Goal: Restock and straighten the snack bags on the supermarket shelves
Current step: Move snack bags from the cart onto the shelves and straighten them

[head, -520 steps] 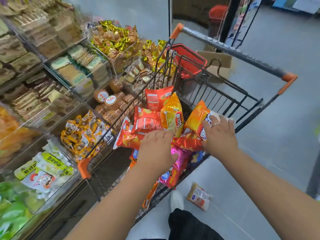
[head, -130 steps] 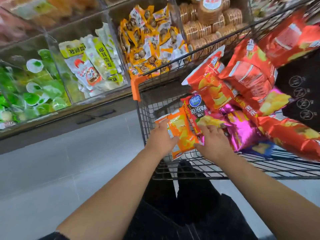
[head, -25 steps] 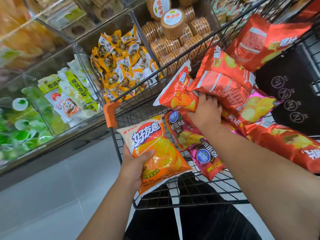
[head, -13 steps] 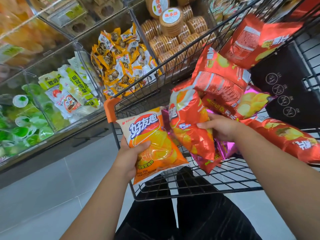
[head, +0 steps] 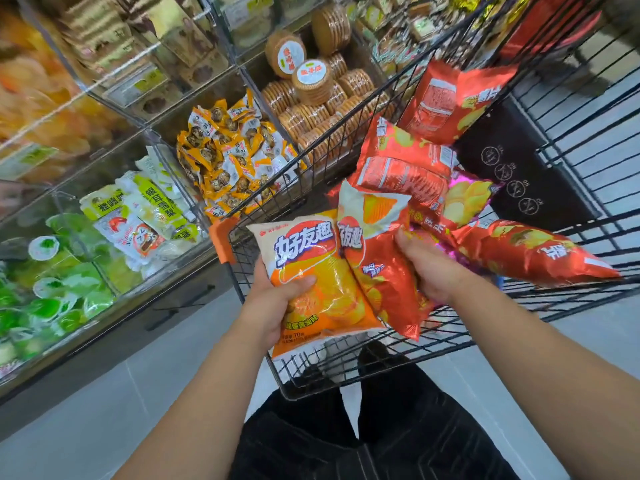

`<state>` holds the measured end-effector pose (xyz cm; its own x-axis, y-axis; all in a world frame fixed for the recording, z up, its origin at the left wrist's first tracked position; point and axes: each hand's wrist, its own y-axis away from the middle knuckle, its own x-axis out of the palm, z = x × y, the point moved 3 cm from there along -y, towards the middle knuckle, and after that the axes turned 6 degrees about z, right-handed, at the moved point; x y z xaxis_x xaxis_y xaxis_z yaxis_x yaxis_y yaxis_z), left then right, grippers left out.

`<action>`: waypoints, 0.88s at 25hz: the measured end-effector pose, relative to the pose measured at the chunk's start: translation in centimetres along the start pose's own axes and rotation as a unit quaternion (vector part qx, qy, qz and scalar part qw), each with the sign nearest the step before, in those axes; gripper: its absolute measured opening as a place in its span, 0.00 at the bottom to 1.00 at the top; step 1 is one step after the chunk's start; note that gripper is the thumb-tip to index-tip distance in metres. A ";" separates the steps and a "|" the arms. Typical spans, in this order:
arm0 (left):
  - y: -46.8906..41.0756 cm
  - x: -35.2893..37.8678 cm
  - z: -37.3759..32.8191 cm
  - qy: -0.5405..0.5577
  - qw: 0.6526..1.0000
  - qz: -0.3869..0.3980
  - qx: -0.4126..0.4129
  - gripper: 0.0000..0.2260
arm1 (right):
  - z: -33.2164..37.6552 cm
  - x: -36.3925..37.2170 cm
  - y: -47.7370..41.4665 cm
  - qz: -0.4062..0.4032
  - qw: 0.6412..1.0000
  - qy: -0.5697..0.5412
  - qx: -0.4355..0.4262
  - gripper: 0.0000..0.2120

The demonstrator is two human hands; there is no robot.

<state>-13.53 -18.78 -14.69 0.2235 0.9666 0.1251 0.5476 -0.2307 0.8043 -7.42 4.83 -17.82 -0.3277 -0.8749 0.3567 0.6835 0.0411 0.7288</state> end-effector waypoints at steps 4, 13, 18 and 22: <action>1.0 0.3 -1.6 -0.079 0.996 0.026 0.029 0.45 | -0.4 2.2 4.0 0.040 0.985 0.163 -0.048 0.36; 4.5 1.9 -4.0 -0.189 0.965 0.115 0.140 0.50 | -2.9 6.7 11.0 -0.295 0.922 0.133 -0.213 0.45; 7.7 3.4 -4.9 -0.209 0.948 0.193 0.143 0.45 | -4.0 4.4 17.2 -0.337 0.895 -0.049 -0.287 0.24; 11.6 6.7 -5.2 -0.248 0.918 0.265 0.159 0.46 | -5.7 1.3 24.7 -0.336 0.867 -0.160 -0.330 0.38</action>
<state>-9.90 -14.39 -1.49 0.8232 0.5576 0.1066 0.4457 -0.7511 0.4871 12.74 2.00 -2.66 -0.8892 -0.4105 0.2017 0.4574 -0.8043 0.3794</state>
